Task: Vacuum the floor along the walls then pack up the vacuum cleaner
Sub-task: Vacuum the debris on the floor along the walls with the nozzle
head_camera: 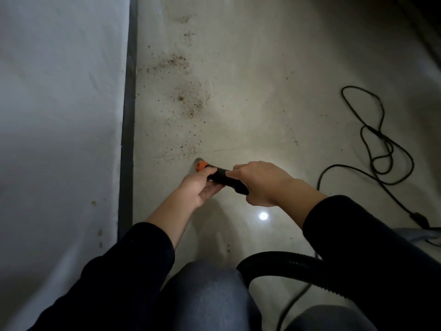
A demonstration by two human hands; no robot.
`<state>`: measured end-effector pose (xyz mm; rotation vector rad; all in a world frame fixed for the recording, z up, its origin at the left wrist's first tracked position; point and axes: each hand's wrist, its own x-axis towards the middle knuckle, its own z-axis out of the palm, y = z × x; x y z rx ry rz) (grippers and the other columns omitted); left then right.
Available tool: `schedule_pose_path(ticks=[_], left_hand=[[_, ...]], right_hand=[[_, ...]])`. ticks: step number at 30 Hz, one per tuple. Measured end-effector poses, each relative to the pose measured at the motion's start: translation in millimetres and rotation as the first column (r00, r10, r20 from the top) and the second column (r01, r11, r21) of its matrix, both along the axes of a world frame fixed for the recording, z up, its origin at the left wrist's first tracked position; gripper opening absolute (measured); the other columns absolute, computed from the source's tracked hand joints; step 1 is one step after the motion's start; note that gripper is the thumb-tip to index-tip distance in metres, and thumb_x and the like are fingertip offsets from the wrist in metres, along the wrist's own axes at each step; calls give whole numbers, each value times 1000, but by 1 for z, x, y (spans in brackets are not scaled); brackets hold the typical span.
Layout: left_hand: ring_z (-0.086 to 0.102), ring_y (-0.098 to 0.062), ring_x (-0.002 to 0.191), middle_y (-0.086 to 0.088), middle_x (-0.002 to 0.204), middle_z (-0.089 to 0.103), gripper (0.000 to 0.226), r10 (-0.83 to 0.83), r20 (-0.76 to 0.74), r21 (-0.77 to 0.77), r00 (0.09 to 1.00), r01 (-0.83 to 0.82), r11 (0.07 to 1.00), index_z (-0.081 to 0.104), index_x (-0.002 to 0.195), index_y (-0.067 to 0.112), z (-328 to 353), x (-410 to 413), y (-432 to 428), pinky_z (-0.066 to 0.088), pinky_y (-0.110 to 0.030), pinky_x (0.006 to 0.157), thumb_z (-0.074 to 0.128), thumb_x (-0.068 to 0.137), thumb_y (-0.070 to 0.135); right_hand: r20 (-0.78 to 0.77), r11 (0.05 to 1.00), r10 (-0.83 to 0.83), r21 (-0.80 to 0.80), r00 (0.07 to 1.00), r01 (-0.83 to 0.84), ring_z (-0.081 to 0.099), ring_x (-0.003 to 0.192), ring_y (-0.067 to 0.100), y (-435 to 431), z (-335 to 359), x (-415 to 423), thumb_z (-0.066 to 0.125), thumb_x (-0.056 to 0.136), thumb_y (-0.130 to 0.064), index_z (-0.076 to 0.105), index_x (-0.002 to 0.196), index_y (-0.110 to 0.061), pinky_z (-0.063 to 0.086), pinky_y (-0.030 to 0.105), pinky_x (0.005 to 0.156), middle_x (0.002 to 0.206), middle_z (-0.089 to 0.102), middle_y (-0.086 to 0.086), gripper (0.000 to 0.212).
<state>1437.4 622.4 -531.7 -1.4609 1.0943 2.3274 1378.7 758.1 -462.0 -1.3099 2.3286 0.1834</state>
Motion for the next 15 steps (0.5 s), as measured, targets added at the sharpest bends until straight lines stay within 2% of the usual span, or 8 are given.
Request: schedule_pose_path(ticks=[5, 7, 10, 15], left_hand=[[65, -35, 94, -27, 107, 60, 13, -1, 2, 23, 1000, 1, 1000, 52, 102, 0, 0, 2, -5, 54, -35, 75, 60, 94, 7], [67, -33, 88, -26, 104, 62, 20, -13, -2, 25, 1000, 13, 1000, 51, 110, 1, 1, 4, -7, 56, -33, 68, 60, 94, 8], [68, -30, 80, -23, 95, 63, 20, -2, -18, 51, 1000, 3, 999, 51, 110, 1, 8, 7, -7, 57, -32, 60, 61, 94, 8], [68, -30, 76, -21, 92, 63, 23, 23, -44, 41, 999, -21, 999, 51, 115, 1, 11, 5, -5, 57, -29, 49, 60, 94, 6]], right_hand=[[5, 999, -4, 40, 1000, 4, 57, 80, 25, -7, 10, 1, 57, 86, -13, 55, 121, -22, 38, 31, 57, 100, 60, 3, 36], [16, 999, -12, 47, 1000, 11, 58, 79, 25, -10, 14, 2, 57, 85, -15, 57, 118, -23, 40, 32, 57, 98, 61, 3, 33], [30, 998, -19, 59, 999, 17, 58, 79, 26, -14, 20, 0, 58, 85, -15, 59, 114, -21, 40, 30, 59, 93, 61, 4, 30], [55, 999, -6, 41, 998, 4, 56, 79, 25, -16, 21, -7, 58, 85, -15, 61, 113, -22, 43, 32, 62, 90, 60, 3, 28]])
